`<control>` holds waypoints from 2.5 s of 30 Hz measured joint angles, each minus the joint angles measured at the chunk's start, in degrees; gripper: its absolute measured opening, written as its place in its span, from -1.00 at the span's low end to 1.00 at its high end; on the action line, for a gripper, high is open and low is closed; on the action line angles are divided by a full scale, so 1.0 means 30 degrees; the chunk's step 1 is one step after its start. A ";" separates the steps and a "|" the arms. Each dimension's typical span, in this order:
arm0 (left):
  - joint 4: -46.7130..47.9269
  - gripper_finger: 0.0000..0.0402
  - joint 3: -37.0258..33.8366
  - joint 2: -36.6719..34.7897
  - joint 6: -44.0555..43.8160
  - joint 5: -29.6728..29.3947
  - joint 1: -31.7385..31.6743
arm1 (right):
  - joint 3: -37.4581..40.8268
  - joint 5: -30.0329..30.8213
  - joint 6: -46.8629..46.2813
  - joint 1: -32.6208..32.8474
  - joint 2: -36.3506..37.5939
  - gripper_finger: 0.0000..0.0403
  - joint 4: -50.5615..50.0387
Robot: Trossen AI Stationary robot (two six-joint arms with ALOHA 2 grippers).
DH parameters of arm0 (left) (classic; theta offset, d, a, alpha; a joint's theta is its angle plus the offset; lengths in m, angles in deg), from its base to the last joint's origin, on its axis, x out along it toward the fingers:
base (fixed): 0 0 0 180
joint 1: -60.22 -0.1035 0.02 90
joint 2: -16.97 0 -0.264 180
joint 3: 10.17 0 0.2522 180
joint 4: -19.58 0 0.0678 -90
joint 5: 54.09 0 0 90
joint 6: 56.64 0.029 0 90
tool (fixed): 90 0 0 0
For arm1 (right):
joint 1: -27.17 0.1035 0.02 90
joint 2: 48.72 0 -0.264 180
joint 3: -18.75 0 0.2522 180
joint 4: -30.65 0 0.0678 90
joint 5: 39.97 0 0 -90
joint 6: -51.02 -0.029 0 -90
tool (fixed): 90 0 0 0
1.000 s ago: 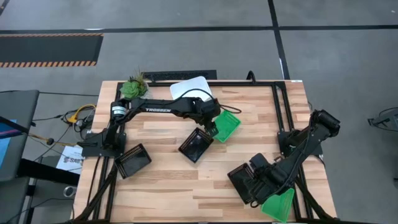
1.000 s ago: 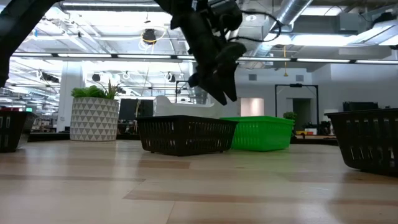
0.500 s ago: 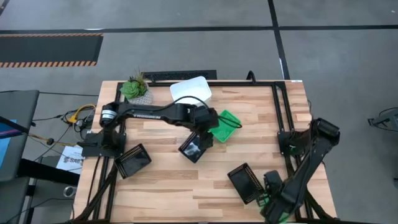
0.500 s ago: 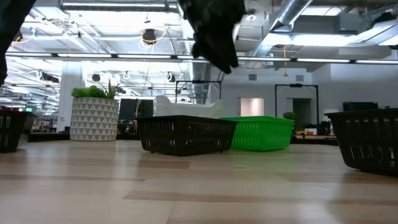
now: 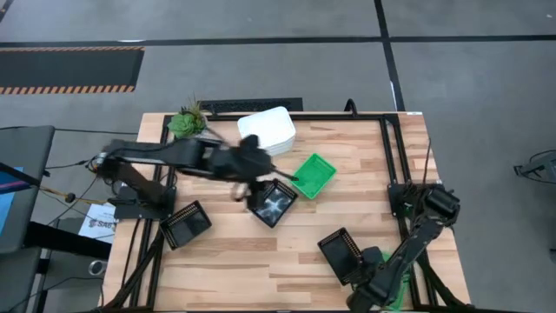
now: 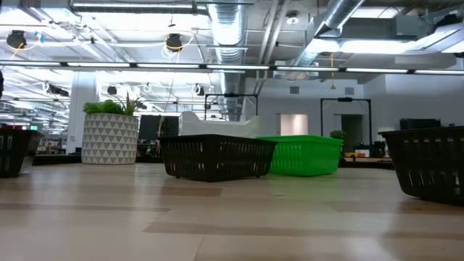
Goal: Stack baskets by color
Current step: Adjust the bottom green bin, then stack the right black bin on top of the top black bin
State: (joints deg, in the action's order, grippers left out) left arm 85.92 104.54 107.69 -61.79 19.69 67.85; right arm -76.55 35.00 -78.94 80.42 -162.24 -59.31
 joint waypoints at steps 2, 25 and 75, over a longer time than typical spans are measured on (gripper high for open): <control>-0.0067 -0.11 0.0007 -0.1241 -0.0013 -0.0638 0.0499 | 0.0000 0.0290 0.0615 -0.0349 -0.0664 -0.69 -0.0029; 0.4230 -0.11 -0.2165 -0.5214 -0.4273 -0.6751 0.3128 | -0.1660 1.0214 1.7669 -0.8548 -0.0563 -0.69 0.5754; -1.5451 -0.67 -1.3274 0.5024 0.6240 0.2752 0.3005 | -0.3898 1.1306 0.5793 -0.1259 0.1483 -0.69 0.0056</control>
State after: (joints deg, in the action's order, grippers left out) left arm 39.56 64.72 122.76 -43.07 27.95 76.86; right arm -88.24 68.92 -61.56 76.64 -157.80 -59.14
